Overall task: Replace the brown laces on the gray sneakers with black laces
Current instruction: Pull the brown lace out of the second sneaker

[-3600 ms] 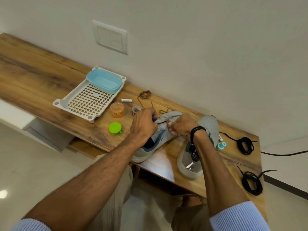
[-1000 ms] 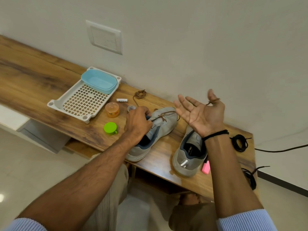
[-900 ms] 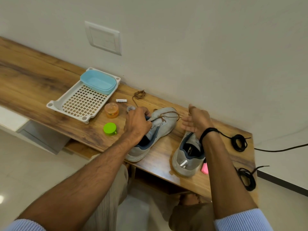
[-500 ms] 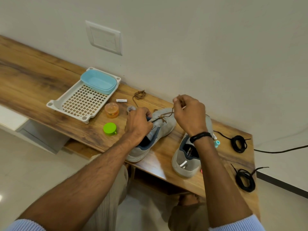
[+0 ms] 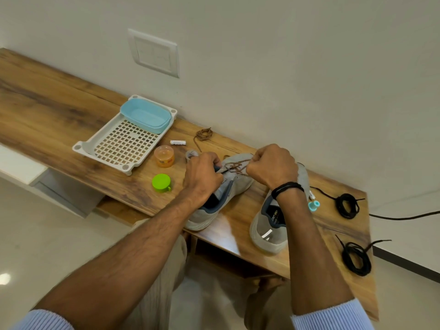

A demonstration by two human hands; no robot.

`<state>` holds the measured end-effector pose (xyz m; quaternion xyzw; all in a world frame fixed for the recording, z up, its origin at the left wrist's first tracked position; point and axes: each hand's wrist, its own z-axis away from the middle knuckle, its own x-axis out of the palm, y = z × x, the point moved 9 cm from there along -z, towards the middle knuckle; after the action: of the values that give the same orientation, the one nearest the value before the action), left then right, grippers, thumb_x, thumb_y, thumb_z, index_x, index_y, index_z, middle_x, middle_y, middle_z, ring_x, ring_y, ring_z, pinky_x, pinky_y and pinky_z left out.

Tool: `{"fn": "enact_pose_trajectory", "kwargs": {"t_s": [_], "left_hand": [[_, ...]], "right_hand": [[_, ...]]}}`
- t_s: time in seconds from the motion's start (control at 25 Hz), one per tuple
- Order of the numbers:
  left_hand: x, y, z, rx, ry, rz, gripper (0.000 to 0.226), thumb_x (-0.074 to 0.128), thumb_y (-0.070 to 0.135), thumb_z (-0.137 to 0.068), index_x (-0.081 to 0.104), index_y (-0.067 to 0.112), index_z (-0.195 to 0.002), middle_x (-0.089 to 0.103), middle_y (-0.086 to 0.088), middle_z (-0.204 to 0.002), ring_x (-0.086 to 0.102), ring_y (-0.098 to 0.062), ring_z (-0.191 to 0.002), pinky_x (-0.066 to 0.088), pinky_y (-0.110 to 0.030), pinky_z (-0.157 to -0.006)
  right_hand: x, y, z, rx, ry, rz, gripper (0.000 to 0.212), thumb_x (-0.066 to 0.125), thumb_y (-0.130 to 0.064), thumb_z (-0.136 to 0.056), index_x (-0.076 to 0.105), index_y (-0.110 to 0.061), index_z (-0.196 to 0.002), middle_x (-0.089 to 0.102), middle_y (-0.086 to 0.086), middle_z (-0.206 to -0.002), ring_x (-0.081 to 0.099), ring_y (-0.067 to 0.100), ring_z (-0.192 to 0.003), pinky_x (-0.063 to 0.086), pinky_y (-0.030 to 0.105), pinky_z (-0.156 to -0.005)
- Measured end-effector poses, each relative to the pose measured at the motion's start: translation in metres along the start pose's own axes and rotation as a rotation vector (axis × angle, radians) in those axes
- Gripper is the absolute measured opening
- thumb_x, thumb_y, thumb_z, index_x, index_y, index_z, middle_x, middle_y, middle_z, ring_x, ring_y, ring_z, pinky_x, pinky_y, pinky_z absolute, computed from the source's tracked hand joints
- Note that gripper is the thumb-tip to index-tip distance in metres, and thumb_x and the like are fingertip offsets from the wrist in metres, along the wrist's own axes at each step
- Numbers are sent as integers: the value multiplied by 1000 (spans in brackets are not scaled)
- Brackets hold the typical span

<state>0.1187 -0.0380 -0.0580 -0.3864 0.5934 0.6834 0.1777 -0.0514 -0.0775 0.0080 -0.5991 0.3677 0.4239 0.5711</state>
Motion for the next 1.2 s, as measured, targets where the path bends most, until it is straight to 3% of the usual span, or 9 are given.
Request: {"fn": "enact_pose_trajectory", "kwargs": {"t_s": [0.2, 0.32, 0.4, 0.56, 0.72, 0.84, 1.0, 1.08, 1.2], "left_hand": [[-1, 5, 3, 21, -14, -16, 25, 64, 5, -70, 69, 20, -89, 70, 0, -90, 63, -20, -86, 54, -34, -66], [-1, 5, 3, 14, -24, -11, 25, 63, 5, -70, 69, 20, -90, 71, -1, -91, 63, -21, -87, 54, -34, -66], [-1, 4, 3, 11, -29, -12, 25, 64, 5, -70, 68, 19, -91, 71, -1, -91, 63, -21, -87, 52, -33, -65], [-1, 5, 3, 19, -16, -6, 25, 65, 5, -71, 69, 18, -92, 70, 0, -91, 61, -18, -86, 45, -28, -62], [-2, 2, 3, 0, -6, 3, 23, 65, 7, -73, 69, 18, -92, 70, 1, -91, 61, -18, -85, 49, -31, -64], [-4, -2, 0, -37, 15, -10, 22, 66, 9, -73, 68, 19, -92, 70, 0, -92, 61, -20, -86, 40, -27, -62], [-3, -4, -1, -65, 31, 7, 22, 64, 8, -72, 68, 17, -92, 70, -1, -93, 63, -22, -91, 42, -27, -65], [-3, -2, 0, -59, 32, 20, 21, 64, 7, -72, 68, 16, -91, 70, -1, -91, 63, -22, -89, 45, -28, -65], [-4, 0, 2, -48, 19, 16, 22, 64, 7, -72, 67, 17, -92, 70, -1, -92, 63, -22, -88, 46, -29, -65]], "right_hand": [[15, -2, -5, 33, -25, -393, 15, 60, -12, -70, 74, -9, -69, 73, 8, -71, 68, 26, -70, 59, 36, -65], [-24, 10, 5, 120, 463, -735, 27, 54, -24, -68, 61, -4, -52, 57, 14, -48, 50, 25, -43, 41, 32, -45], [-32, 12, 1, 109, 563, -535, 30, 52, -36, -75, 60, -13, -58, 55, 3, -54, 48, 14, -52, 39, 27, -51], [56, 1, -25, -55, -46, -78, 23, 67, -39, -86, 71, -24, -103, 70, 0, -105, 64, 20, -99, 49, 27, -80], [74, -9, -23, -154, -171, -98, 10, 67, -24, -90, 73, -15, -90, 71, 1, -93, 64, 18, -89, 41, 24, -70], [55, -21, -11, -275, -335, -395, 6, 68, -17, -90, 72, -15, -86, 70, -2, -84, 62, 9, -76, 45, 26, -71], [60, -32, 36, -407, -854, -491, 18, 69, 2, -86, 74, -2, -102, 76, 9, -95, 70, 7, -83, 55, 27, -83], [73, -22, 52, -338, -1033, -382, 35, 59, 14, -86, 70, -2, -115, 74, 10, -105, 71, 10, -93, 56, 33, -90], [70, -5, 54, -135, -1051, -431, 41, 54, 11, -91, 67, -14, -120, 73, 9, -110, 70, 29, -99, 60, 38, -82]]}}
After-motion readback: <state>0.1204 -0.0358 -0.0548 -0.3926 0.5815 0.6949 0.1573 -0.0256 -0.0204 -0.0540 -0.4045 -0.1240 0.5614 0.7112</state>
